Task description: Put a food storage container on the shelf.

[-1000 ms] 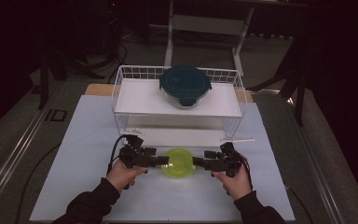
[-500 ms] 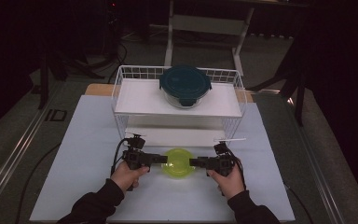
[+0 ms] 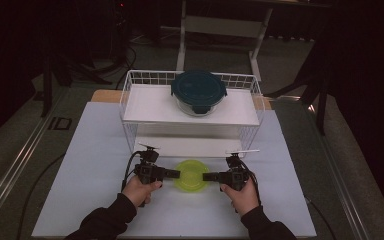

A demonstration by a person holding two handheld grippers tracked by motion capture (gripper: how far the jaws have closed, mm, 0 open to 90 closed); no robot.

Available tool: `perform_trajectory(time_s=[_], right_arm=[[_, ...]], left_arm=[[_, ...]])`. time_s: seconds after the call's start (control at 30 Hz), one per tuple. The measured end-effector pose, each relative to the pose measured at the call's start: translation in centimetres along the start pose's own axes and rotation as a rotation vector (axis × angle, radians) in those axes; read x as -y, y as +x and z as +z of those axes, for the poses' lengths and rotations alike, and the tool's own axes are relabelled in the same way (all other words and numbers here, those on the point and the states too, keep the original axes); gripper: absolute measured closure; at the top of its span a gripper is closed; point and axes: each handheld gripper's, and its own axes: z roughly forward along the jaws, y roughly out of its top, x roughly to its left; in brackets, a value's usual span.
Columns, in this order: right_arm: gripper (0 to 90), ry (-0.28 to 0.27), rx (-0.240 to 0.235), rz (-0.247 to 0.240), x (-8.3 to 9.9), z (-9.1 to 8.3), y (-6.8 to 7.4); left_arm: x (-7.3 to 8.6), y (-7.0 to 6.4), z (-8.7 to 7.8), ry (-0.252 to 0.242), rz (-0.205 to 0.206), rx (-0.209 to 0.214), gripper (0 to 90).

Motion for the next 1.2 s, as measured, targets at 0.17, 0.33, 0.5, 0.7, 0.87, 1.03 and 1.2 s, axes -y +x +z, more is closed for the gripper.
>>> perform_trajectory(time_s=[0.17, 0.33, 0.5, 0.7, 0.87, 1.03, 1.2], right_arm=[[75.3, 0.003, -0.027, 0.024, 0.1, -0.1, -0.2], [78.1, -0.005, -0.033, 0.023, 0.2, -0.3, 0.0], [79.7, -0.001, -0.026, 0.029, 0.3, -0.4, 0.1], [80.4, -0.005, -0.011, -0.005, 0.3, -0.7, 0.5], [80.5, -0.019, -0.012, -0.022, 0.2, -1.0, 1.0], [80.5, -0.032, -0.012, -0.041, -0.1, -1.6, 1.9], [80.5, -0.037, -0.015, -0.053, -0.4, -2.4, 2.7]], left_arm=[[0.2, -0.1, -0.2, -0.013, -0.008, 0.004, 74.8], [0.3, -0.6, -0.4, 0.005, -0.001, -0.009, 76.2], [0.5, -1.1, -0.4, 0.013, 0.017, -0.015, 77.2], [0.4, -1.6, -0.7, 0.010, 0.041, -0.041, 79.0], [0.2, -2.0, -1.3, -0.006, 0.043, -0.040, 79.5], [0.1, -2.6, -2.2, -0.022, 0.068, -0.041, 79.5], [-0.2, -3.4, -3.2, -0.034, 0.083, -0.032, 79.7]])
